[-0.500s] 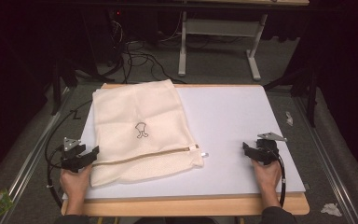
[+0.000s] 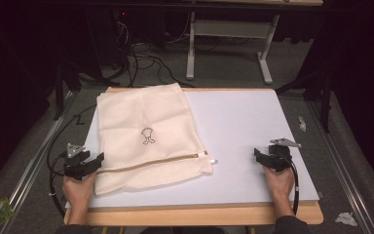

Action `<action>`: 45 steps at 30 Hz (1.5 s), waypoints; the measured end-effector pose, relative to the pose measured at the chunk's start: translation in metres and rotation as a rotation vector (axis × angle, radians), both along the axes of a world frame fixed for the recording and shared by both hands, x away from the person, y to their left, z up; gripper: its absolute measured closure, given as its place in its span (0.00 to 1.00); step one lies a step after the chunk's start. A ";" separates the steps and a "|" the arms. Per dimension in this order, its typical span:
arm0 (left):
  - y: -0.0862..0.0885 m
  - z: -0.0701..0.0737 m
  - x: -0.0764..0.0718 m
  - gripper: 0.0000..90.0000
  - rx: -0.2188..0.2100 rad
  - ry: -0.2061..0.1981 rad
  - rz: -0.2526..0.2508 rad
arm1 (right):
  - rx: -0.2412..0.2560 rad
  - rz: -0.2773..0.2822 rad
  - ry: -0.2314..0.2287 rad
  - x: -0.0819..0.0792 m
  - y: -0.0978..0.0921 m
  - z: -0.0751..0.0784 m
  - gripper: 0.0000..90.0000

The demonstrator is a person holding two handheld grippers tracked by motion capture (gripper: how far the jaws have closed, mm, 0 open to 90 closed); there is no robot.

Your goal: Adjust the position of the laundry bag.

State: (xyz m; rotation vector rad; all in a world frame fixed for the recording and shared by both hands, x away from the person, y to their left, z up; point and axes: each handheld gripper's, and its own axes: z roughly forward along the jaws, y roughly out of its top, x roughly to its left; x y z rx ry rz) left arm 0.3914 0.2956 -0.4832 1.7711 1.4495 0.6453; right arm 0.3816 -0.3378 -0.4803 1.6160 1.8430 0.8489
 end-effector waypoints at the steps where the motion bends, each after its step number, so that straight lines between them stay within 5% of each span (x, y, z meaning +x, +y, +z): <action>1: 0.000 0.000 0.000 0.46 0.000 0.000 0.000 | -0.001 0.002 0.001 0.000 0.000 0.000 0.45; 12: 0.006 0.001 0.001 0.46 -0.060 0.001 0.000 | 0.021 0.015 -0.005 0.000 -0.001 0.002 0.49; 29: -0.004 0.013 0.003 0.40 -0.054 0.032 -0.064 | 0.048 0.067 -0.006 0.002 0.006 0.006 0.45; 39: -0.011 0.011 0.005 0.38 -0.057 0.094 -0.055 | 0.096 0.128 0.007 0.013 0.026 0.014 0.47; 45: -0.011 0.016 0.003 0.36 -0.068 0.104 -0.050 | 0.073 0.199 0.032 0.020 0.047 0.016 0.47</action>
